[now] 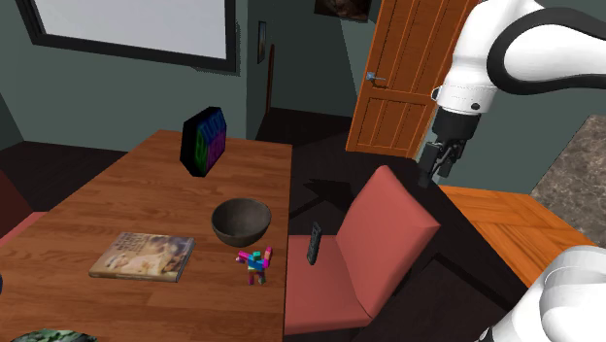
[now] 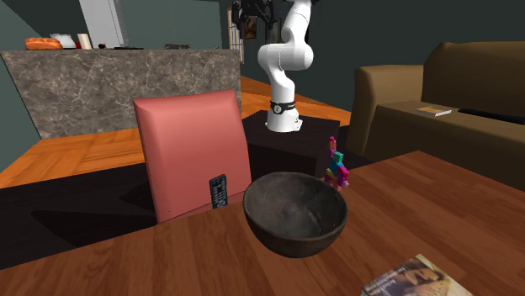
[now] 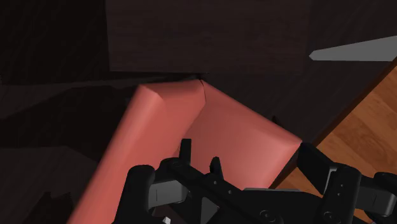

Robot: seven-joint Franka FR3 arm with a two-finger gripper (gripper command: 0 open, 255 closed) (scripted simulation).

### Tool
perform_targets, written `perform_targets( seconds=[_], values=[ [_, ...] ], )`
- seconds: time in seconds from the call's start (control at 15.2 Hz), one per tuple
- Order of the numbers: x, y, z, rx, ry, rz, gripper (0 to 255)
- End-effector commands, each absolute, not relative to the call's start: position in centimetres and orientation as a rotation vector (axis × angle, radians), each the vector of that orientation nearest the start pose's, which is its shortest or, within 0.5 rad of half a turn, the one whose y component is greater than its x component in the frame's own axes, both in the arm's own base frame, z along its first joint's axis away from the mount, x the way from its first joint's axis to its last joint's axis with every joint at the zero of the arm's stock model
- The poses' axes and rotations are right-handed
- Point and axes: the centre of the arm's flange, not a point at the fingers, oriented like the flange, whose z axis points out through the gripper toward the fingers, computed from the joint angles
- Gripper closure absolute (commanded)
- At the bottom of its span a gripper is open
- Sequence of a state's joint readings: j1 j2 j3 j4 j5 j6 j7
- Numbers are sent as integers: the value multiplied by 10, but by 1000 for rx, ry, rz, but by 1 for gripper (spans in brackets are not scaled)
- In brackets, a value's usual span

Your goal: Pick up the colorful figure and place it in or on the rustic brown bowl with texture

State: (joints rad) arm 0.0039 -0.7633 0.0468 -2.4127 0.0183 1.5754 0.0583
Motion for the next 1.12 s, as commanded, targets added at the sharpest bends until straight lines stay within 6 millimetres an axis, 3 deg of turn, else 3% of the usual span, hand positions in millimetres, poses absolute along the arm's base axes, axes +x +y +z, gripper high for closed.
perform_targets(
  seconds=[0.0, 1.06],
  values=[
    [310, 21, 557, -3157, 36, 117, 0],
    [417, 157, 445, -3126, -295, 55, 0]
  ],
)
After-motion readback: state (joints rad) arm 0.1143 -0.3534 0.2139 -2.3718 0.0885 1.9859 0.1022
